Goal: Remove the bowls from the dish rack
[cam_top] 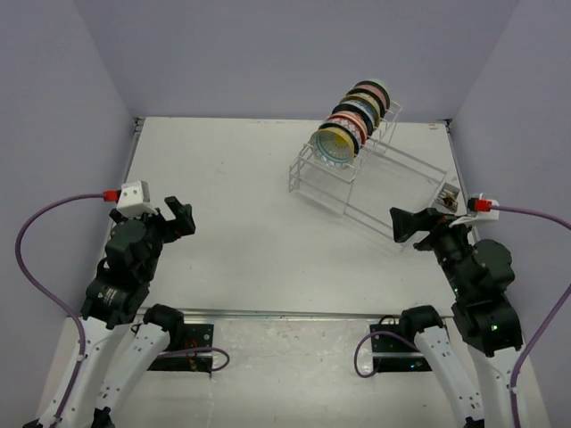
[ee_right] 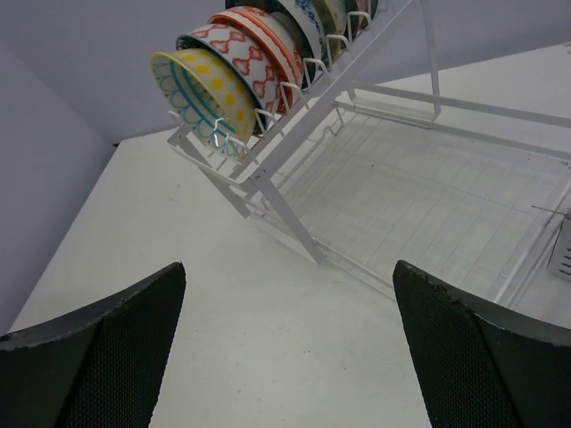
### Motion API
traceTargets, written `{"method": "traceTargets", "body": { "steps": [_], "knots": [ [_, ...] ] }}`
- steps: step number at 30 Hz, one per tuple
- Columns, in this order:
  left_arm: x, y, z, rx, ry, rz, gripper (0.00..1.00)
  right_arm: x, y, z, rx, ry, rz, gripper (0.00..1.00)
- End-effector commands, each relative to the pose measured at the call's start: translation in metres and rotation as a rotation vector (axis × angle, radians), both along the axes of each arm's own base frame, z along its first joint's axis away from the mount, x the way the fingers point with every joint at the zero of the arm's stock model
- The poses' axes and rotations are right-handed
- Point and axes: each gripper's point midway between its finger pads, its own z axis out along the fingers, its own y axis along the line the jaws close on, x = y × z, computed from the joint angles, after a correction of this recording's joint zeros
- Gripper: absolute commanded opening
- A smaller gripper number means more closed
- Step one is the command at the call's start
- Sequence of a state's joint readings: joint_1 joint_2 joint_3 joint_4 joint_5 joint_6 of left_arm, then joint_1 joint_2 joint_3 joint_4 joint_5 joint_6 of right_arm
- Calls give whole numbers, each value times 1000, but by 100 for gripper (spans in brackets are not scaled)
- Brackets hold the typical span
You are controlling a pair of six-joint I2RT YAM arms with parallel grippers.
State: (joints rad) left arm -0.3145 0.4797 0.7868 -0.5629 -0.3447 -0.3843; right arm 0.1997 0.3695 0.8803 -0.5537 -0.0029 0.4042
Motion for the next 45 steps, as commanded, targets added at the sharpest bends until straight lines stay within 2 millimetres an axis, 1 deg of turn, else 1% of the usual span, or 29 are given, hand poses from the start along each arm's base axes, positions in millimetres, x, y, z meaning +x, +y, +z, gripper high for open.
{"method": "traceTargets", "body": {
  "steps": [1,6,7,9,11,13,14,15,16,17,18,19,20,21,22,23,24,25,26,27,28,31,32,33,34,35,36,38,45],
  "knots": [
    [3,2,1,-17,-15,22,100,7,2,2,18,2,2,99],
    [3,1,0,-17,-17,16,100,6,11,12,18,-40,53,99],
    [3,0,0,-18,-18,10,100,5,18,20,22,-68,94,99],
    [3,-1,1,-19,-20,8,100,6,28,26,21,-86,151,99],
    [3,-1,1,-19,-21,8,100,7,41,41,29,-113,224,99],
    [3,-1,1,-19,-22,3,100,26,46,36,10,-54,238,99],
    [3,-1,1,-19,-21,3,100,31,44,50,-2,-65,212,99],
    [3,-1,1,-19,-22,3,100,41,41,51,-26,-41,183,99],
    [3,-2,1,-20,-22,2,100,59,45,32,-86,59,170,99],
    [3,-1,1,-19,-22,3,100,70,31,55,-118,42,64,99],
    [4,-2,0,-21,-22,-1,100,88,32,32,-199,153,35,99],
    [4,-3,0,-20,-20,-2,100,90,46,34,-245,170,48,99],
    [4,-3,-1,-19,-16,-2,100,96,37,57,-275,143,-46,99],
    [5,-3,-2,-18,-13,-1,100,99,38,54,-332,173,-69,99],
    [5,-3,-2,-17,-10,-1,100,108,57,45,-393,207,-51,99],
    [5,-3,-3,-16,-9,-2,100,113,51,65,-413,180,-128,99],
    [5,-3,-3,-16,-7,-4,100,118,54,65,-449,190,-147,99],
    [5,-4,-3,-17,-7,-7,100,118,62,62,-514,209,-139,99],
    [6,-4,-4,-16,-4,-7,100,130,72,62,-562,219,-161,98],
    [6,-6,-4,-17,-4,-16,100,136,65,64,-645,218,-228,96],
    [7,-7,-6,-16,2,-19,100,145,79,58,-707,222,-231,93],
    [8,-10,-8,-14,10,-35,100,156,87,57,-852,220,-285,88],
    [8,-10,-8,-14,15,-34,100,163,95,54,-881,225,-289,86],
    [9,-11,-9,-13,15,-41,100,166,99,52,-917,227,-284,80],
    [9,-11,-9,-13,17,-42,100,168,103,55,-931,219,-287,79],
    [9,-11,-10,-13,18,-42,100,172,107,49,-959,225,-284,76],
    [9,-12,-9,-13,17,-44,100,175,109,51,-981,215,-284,71],
    [9,-12,-9,-15,14,-47,100,180,109,51,-1032,207,-295,68],
    [10,-17,-10,-15,18,-72,100,192,122,34,-1147,219,-242,58]
  ]
}}
